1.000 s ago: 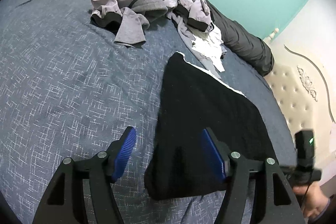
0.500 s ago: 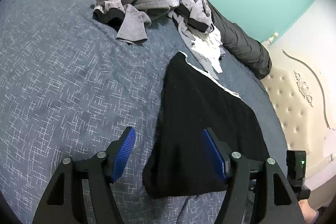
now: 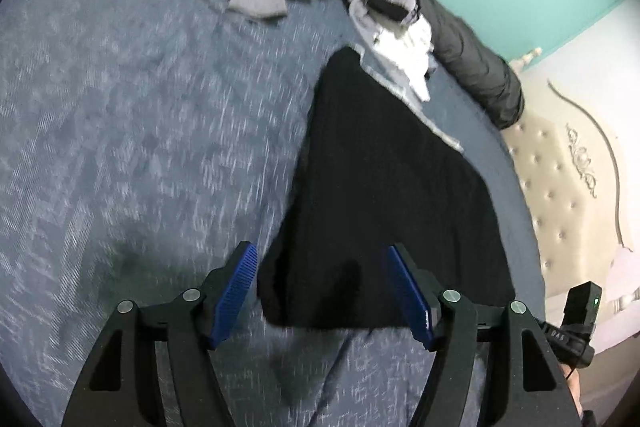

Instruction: Fold clothes

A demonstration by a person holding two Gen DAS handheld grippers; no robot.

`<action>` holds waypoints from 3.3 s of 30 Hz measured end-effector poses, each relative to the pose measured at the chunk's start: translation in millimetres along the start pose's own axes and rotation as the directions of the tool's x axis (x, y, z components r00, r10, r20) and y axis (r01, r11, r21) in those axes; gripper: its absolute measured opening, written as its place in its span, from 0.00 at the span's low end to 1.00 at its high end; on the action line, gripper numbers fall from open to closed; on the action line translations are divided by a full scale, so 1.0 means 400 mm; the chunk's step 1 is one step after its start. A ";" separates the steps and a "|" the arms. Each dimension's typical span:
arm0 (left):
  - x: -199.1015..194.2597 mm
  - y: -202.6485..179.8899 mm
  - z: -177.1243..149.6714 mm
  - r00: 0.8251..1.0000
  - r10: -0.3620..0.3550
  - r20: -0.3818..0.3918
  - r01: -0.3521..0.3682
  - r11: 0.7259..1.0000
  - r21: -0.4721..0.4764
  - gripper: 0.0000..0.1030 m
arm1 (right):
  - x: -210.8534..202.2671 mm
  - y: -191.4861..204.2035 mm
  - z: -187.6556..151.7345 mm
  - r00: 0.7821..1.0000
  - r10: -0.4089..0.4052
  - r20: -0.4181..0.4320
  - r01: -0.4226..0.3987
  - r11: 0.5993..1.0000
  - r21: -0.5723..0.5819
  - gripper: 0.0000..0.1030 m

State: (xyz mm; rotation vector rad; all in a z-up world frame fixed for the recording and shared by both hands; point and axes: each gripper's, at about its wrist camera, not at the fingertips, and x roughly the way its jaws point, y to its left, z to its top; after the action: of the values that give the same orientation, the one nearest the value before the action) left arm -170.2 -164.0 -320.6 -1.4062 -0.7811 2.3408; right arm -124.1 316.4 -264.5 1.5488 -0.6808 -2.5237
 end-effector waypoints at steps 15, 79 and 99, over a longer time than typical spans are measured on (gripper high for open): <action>0.033 0.005 -0.039 0.999 -0.038 -0.023 0.036 0.996 -0.087 0.68 | -0.106 -0.128 -0.006 0.997 0.041 0.067 -0.046 0.997 0.070 0.05; 0.298 -0.501 -0.035 0.977 -0.025 -0.212 0.109 0.913 0.394 0.57 | 0.016 -0.159 0.198 0.984 0.165 -0.060 -0.156 0.978 0.140 0.54; 0.314 -0.571 -0.066 0.978 -0.010 -0.210 0.104 0.891 0.442 0.57 | -0.134 0.011 0.250 0.996 0.028 0.089 -0.005 0.969 -0.249 0.11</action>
State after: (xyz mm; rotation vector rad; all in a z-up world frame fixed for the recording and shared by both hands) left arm -211.9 92.4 -285.5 -1.3560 -0.1937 2.1044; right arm -186.1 361.0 -180.3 1.3447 -0.3658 -2.5642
